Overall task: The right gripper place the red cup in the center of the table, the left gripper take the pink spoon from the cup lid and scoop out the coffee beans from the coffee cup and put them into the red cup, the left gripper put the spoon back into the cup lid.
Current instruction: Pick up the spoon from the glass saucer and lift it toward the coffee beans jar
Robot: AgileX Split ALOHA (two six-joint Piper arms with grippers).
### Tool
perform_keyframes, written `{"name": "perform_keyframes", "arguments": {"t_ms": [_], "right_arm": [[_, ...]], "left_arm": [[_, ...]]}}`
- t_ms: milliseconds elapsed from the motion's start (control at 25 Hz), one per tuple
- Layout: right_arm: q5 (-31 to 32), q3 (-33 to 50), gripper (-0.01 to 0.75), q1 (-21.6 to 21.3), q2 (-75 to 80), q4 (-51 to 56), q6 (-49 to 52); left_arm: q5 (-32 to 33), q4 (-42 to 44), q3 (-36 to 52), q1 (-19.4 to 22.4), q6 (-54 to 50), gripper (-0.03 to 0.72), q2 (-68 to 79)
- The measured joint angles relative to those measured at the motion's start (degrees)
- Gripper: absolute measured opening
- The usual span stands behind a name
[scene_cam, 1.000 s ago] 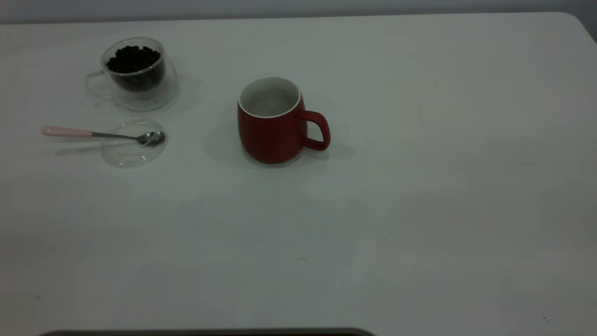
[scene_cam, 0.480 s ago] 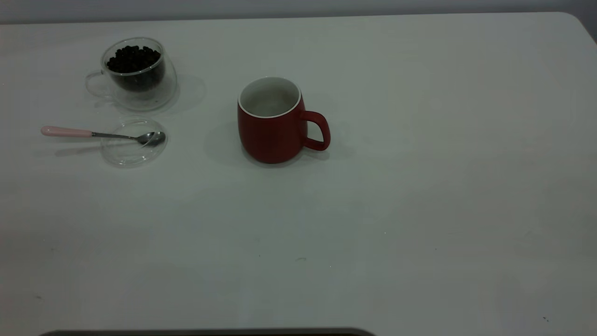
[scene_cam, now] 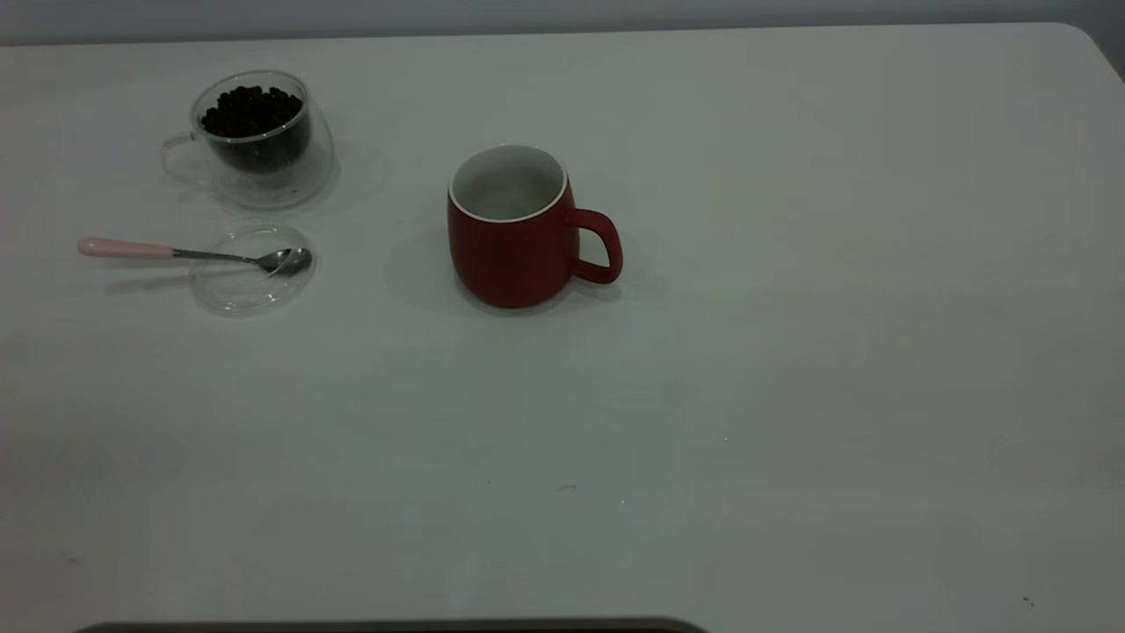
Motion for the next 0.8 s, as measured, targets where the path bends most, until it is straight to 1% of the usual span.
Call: {"name": "perform_keyframes", "arguments": {"t_ms": [160,280,400,520,800], "right_arm": [[0.0,0.0,0.591,-6.3,-1.0,-0.1,0.0],[0.0,0.0,0.591,-10.2,-1.1,-0.1,0.0],[0.0,0.0,0.591,-12.8,-1.2,-0.1,0.0],[0.0,0.0,0.591,-13.7,-1.2,-0.7,0.1],[0.0,0.0,0.591,-13.7,-1.2,-3.8,2.4]], "left_arm": [[0.0,0.0,0.0,0.0,0.0,0.399,0.0],[0.0,0.0,0.0,0.0,0.0,0.399,0.0],[0.0,0.0,0.0,0.0,0.0,0.399,0.0],[0.0,0.0,0.0,0.0,0.0,0.399,0.0],[0.0,0.0,0.0,0.0,0.0,0.399,0.0]]}}
